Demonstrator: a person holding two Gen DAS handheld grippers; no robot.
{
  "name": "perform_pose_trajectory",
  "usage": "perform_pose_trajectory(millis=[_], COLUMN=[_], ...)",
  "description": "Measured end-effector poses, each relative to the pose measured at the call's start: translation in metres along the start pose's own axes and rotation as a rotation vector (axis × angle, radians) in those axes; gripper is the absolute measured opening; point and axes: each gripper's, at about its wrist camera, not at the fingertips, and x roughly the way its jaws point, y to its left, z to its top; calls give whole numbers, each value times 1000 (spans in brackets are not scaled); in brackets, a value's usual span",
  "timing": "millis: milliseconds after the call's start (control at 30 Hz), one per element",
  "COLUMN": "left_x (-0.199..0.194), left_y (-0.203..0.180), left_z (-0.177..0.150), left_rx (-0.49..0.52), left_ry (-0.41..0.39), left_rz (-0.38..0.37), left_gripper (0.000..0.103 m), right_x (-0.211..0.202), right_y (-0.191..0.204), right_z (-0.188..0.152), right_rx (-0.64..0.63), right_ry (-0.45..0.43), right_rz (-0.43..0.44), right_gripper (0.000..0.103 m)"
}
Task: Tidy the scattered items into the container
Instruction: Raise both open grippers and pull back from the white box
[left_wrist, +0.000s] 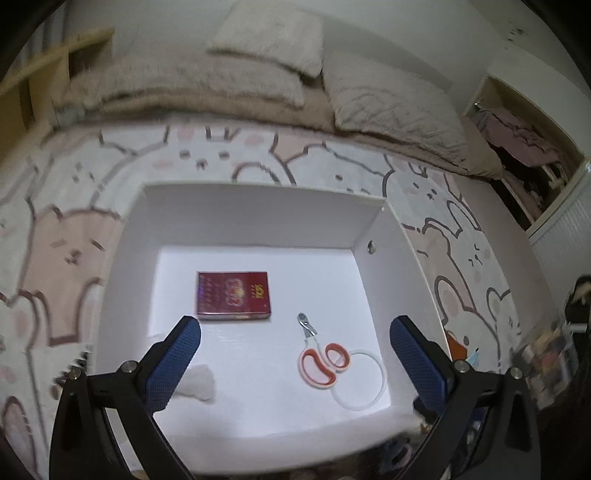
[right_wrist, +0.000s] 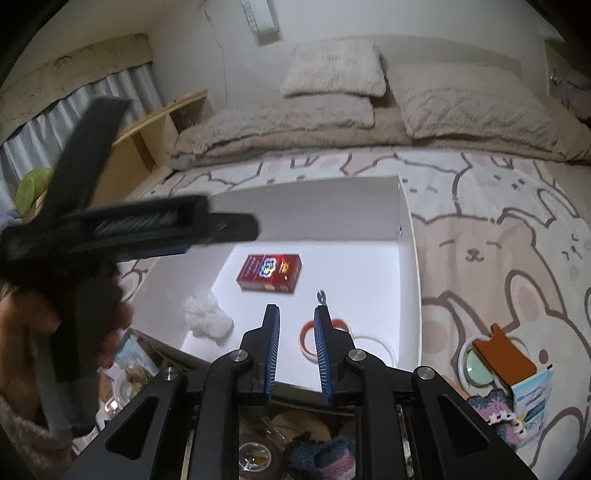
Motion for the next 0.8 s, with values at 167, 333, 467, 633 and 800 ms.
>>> perform_pose_trajectory(millis=[167,333,467,633,800], left_x=[-41,-75,-99,-116,-133], left_y=[4,12,9,10,11], left_z=[-14,-33,-48,-59,-59], left_rx=[46,42,65,52,29], left_ry=[-110,-157,-219,-275,-320], left_rz=[102,127,159,186,197], left_gripper=[103,103,103,103,103], right_x=[-16,-33,-51,-60,-75], right_y=[1,0,0,11,16], right_z=[4,7,5,4,4], right_rx=[-8,-7,8,-12,-41], right_ry=[-52,-113,-191,-219,-256], right_rz=[-62,-100,-139,-141,-165], right_gripper=[19,48,103,103,103])
